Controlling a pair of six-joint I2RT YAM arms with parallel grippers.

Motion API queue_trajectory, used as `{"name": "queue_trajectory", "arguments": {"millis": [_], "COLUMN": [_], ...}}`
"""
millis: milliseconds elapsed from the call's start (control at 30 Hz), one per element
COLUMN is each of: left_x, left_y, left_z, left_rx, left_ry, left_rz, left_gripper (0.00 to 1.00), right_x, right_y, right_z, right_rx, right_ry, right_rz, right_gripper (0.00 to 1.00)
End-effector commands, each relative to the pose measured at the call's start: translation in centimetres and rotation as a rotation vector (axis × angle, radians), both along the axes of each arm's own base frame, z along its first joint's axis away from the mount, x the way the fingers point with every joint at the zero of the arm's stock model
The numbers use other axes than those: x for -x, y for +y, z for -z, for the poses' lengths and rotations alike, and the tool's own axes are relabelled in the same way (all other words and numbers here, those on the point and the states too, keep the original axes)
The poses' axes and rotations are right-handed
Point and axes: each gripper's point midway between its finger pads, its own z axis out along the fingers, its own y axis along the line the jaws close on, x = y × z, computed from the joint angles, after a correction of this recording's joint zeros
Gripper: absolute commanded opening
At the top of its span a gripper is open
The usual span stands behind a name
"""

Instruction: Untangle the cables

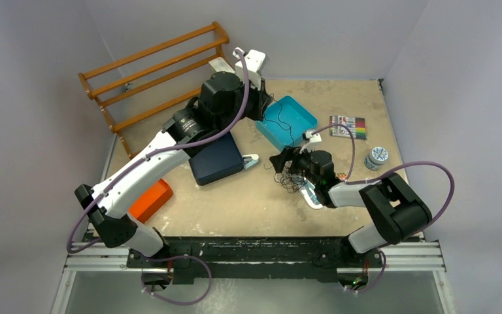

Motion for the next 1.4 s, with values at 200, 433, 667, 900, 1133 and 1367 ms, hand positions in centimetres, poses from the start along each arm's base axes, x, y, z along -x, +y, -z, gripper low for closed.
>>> {"name": "queue_trajectory", "arguments": {"millis": [200, 433, 667, 900, 1133, 1367], "left_x": [-1.1, -1.1, -0.7, -1.0, -1.7, -3.5], "left_y": [7.6, 12.2, 12.7, 12.3, 12.3, 13.4], "left_z": [-8.6, -10.7, -11.4, -9.4, -6.6, -3.1], "left_rx": [0.083, 0.106, 0.102, 0.044, 0.002, -0.022], "left_ry": [-0.214, -0.272, -0.297, -0.273, -0.223, -0.148], "left_rz": [-0.317, -0.500, -0.488, -0.482, -0.498, -0.538], "left_gripper": [0.00, 0.00, 0.00, 0.00, 0.00, 0.00], "right_x": [0.2, 0.4, 0.5, 1.4, 1.8, 1.8], "right_y": [-0.2, -0.7, -0.5, -0.8, -2.3, -3.5], "right_z": [-1.7, -1.8, -3.6, -8.4, -14.3, -18.0], "right_rx": [0.024, 0.039, 0.015, 0.016, 0.007, 0.025], "right_ry": [-0.078, -0.084, -0.142, -0.254, -0.362, -0.435], "right_rz": [-0.015, 0.000, -0.017, -0.042, 0.019, 0.065], "right_gripper": [0.96, 0.97, 0.97, 0.97, 0.98, 0.99]}}
